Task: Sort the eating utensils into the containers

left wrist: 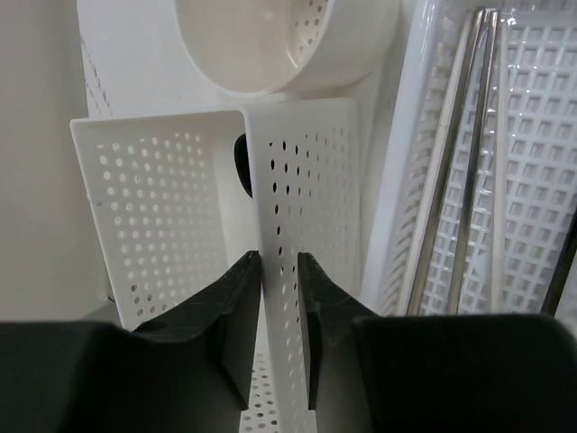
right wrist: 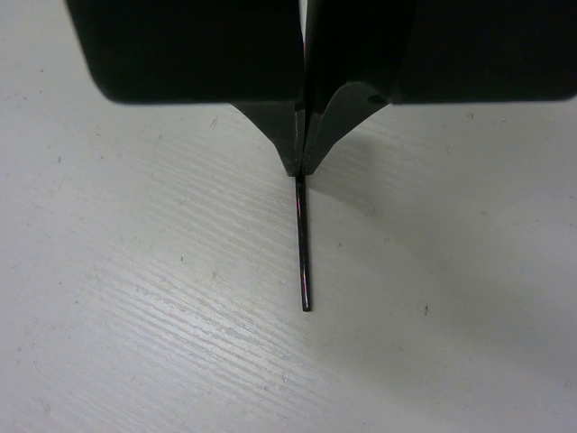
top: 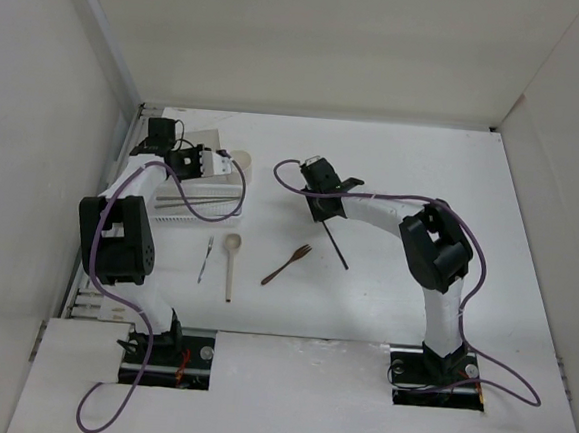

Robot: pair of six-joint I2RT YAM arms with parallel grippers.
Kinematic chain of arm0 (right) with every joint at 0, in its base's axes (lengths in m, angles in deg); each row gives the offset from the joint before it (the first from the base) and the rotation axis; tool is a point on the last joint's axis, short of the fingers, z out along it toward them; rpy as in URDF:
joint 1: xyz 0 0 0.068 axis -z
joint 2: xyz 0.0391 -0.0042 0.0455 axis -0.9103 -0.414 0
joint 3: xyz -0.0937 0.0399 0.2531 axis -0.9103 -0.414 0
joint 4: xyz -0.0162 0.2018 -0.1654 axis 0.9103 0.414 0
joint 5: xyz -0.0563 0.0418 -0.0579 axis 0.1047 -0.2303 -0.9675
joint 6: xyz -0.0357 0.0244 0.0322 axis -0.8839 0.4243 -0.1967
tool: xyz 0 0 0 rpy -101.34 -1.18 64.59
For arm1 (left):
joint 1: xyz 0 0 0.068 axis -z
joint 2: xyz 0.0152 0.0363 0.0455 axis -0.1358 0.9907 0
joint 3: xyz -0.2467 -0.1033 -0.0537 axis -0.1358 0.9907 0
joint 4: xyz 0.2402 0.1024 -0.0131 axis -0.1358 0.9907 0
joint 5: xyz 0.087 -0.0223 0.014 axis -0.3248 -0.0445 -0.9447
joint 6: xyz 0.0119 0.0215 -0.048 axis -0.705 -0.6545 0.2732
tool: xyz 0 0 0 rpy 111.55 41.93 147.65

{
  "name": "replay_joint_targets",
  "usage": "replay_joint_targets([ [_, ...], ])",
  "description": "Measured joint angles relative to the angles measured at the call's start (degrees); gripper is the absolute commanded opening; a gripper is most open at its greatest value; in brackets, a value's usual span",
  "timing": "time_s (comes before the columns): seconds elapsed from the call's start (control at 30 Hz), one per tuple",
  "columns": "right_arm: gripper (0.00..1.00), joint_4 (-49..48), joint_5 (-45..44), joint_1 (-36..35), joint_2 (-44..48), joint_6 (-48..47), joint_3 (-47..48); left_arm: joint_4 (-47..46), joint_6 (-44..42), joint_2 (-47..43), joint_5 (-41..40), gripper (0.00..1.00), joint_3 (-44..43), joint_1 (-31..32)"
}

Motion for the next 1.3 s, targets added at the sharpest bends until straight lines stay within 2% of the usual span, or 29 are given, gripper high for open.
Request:
replay_joint_targets([
  [0.1, 0.00, 0.04, 0.00, 0.00, -0.09, 0.00, 0.13, 0.44, -1.40, 0.02, -0.04, 0.09, -0.24, -0.02],
  [0.2, 0.00, 0.11, 0.09, 0.00, -0.37, -0.02, 0.57, 0.94, -2.19, 0.02, -0.09, 0.09, -0.44, -0.04],
  [0.3, 0.00, 0.09, 0.09, 0.00, -0.57, -0.04, 0.79, 1.16, -3.02, 0.02, -0.04, 0.06, -0.44, -0.31],
  [0.33, 0.00, 0.09, 0.09, 0.00, -0.57, -0.02, 0.79, 1.29, -3.32, 0.02, -0.02, 0.02, -0.44, -0.33],
  [0.5, 0.00, 0.09, 0.09, 0.00, -0.57, -0.02, 0.79, 1.62, -4.35, 0.00, 0.00, 0.02, -0.46, -0.37],
  [0.57, 0.00, 0.09, 0.09, 0.00, -0.59, -0.04, 0.79, 1.73, -4.68, 0.00, 0.00, 0.07, -0.46, -0.39],
  [0.6, 0.00, 0.09, 0.09, 0.00, -0.59, 0.00, 0.79, 1.75, -4.79, -0.02, 0.00, 0.24, -0.46, -0.39],
  [0.63, 0.03, 0.09, 0.09, 0.00, -0.57, 0.00, 0.79, 1.75, -4.94, -0.02, 0.00, 0.36, -0.46, -0.39],
  [0.67, 0.08, 0.09, 0.09, 0.00, -0.59, 0.00, 0.79, 1.86, -4.72, -0.02, -0.17, 0.47, -0.46, -0.39],
  [0.73, 0.14, 0.11, 0.17, 0.00, -0.59, 0.02, 0.79, 2.40, -4.20, 0.00, -0.46, 0.62, -0.44, -0.39],
  [0.83, 0.20, 0.11, 0.15, 0.00, -0.63, 0.00, 0.79, 1.99, -1.99, 0.00, -0.74, 0.67, -0.44, -0.39],
  [0.93, 0.20, 0.11, 0.17, 0.02, -0.63, 0.04, 0.79, 1.42, -0.24, -0.02, -1.01, 0.69, -0.44, -0.39],
  [1.13, 0.39, 0.11, 0.24, 0.07, -0.61, 0.33, 0.79, 1.14, 2.03, -0.02, -1.40, 0.71, -0.52, -0.39],
  [1.3, 0.41, 0.55, 2.27, 0.22, 0.00, 0.50, 0.22, 2.51, 6.19, -0.02, -1.75, 0.77, -3.98, -0.39],
])
